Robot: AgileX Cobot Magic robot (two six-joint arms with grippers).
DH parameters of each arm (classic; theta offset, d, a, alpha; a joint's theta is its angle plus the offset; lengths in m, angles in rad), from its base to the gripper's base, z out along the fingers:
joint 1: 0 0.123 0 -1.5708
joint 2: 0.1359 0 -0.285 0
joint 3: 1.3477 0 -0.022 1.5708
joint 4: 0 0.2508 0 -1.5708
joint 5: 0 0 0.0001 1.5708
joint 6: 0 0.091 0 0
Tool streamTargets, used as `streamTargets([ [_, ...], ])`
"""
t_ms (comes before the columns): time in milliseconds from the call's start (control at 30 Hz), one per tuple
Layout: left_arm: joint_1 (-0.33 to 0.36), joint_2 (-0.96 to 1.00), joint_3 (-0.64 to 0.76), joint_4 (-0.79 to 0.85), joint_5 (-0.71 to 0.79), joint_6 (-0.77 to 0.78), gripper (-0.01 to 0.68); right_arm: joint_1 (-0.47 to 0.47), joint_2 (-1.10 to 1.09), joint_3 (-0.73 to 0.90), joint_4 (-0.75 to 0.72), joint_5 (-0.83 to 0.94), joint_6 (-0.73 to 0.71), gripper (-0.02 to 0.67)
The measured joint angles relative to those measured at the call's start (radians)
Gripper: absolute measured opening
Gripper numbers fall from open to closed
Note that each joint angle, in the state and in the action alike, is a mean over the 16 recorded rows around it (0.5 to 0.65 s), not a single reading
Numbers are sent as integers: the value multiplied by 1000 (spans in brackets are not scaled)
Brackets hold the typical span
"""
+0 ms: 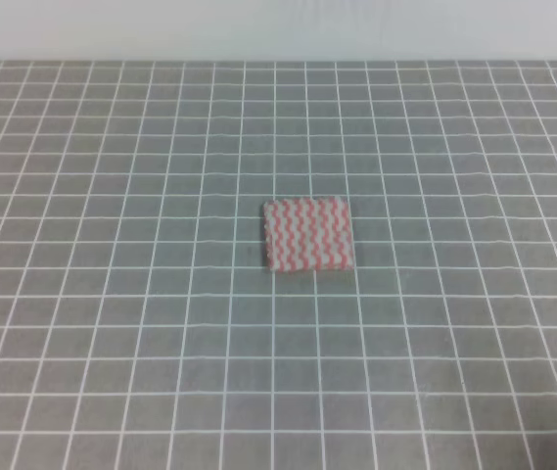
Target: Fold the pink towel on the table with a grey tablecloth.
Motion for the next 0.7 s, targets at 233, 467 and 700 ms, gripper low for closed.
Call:
streamTargets([
  [233, 92, -59, 99, -20, 25, -3, -1, 0, 0, -3, 1, 1, 0, -16],
  [467, 123, -72, 130, -29, 167, -3, -1, 0, 1, -4, 1, -1, 0, -16],
  [700, 124, -71, 129, -33, 283, 0, -1, 0, 6, -1, 0, -5, 0, -16],
])
